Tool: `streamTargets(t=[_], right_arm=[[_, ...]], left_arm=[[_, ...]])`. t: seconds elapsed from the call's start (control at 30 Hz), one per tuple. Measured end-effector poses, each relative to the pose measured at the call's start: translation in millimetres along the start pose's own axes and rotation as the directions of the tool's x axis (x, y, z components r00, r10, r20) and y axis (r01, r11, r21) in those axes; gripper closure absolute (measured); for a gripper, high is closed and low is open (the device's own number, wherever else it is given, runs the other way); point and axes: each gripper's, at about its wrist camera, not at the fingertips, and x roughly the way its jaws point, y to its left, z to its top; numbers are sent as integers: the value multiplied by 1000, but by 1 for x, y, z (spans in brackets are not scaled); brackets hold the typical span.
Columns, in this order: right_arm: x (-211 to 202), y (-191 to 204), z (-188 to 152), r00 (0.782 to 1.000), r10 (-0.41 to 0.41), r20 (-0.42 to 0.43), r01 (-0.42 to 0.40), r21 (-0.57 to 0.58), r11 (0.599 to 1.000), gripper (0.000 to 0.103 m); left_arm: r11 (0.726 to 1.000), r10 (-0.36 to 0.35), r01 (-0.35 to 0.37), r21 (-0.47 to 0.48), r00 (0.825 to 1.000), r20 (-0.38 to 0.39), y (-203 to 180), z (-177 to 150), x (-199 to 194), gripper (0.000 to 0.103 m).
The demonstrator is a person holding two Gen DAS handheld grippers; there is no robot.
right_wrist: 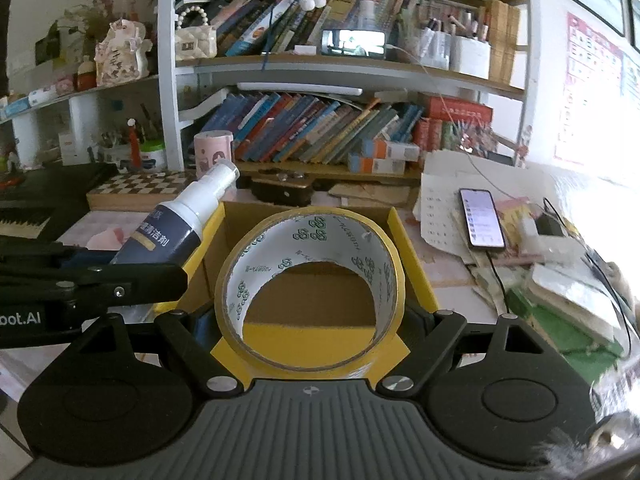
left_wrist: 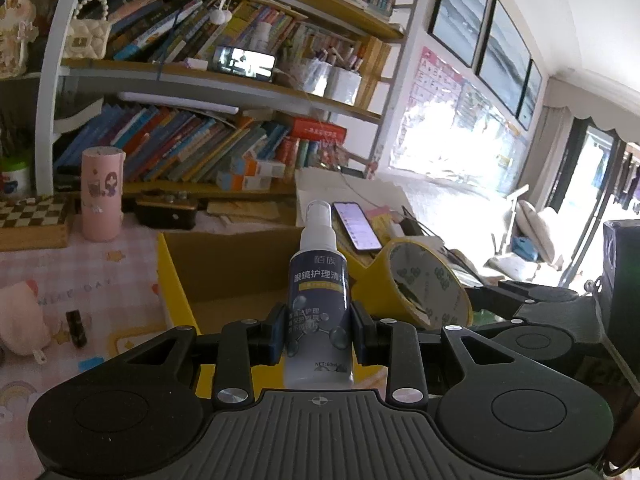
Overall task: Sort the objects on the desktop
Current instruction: 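Lower the tape roll and spray bottle into the yellow box and open both tools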
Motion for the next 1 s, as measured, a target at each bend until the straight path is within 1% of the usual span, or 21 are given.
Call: streamTargets(t=[0.3, 0.43, 0.57, 0.67, 0.73, 0.87, 1.0], right_arm=[[33, -26, 21, 998, 63, 13, -62, -53, 997, 20], [55, -35, 29, 996, 89, -15, -90, -95, 991, 20], [79, -40, 35, 994, 98, -53, -106, -177, 978, 20], [98, -41, 40, 990, 105, -90, -124, -253, 959, 20], [111, -40, 42, 987, 111, -119, -144, -311, 940, 20], [138, -35, 43, 973, 129, -190, -198, -405, 893, 20], [166, -29, 42, 954, 126, -271, -249, -485, 838, 20]], left_arm=[[998, 59, -58, -14, 998, 15, -2, 13, 29, 72], [996, 84, -84, -16, 996, -4, 2, 15, 45, 72], [992, 119, -120, -24, 992, -46, 10, 16, 62, 72], [989, 144, -147, -34, 987, -69, 17, 19, 75, 72], [987, 157, -159, -28, 984, -80, 19, 21, 83, 72], [983, 183, -182, 23, 977, -111, 17, 25, 101, 72], [975, 220, -210, 76, 961, -169, 15, 26, 122, 72]])
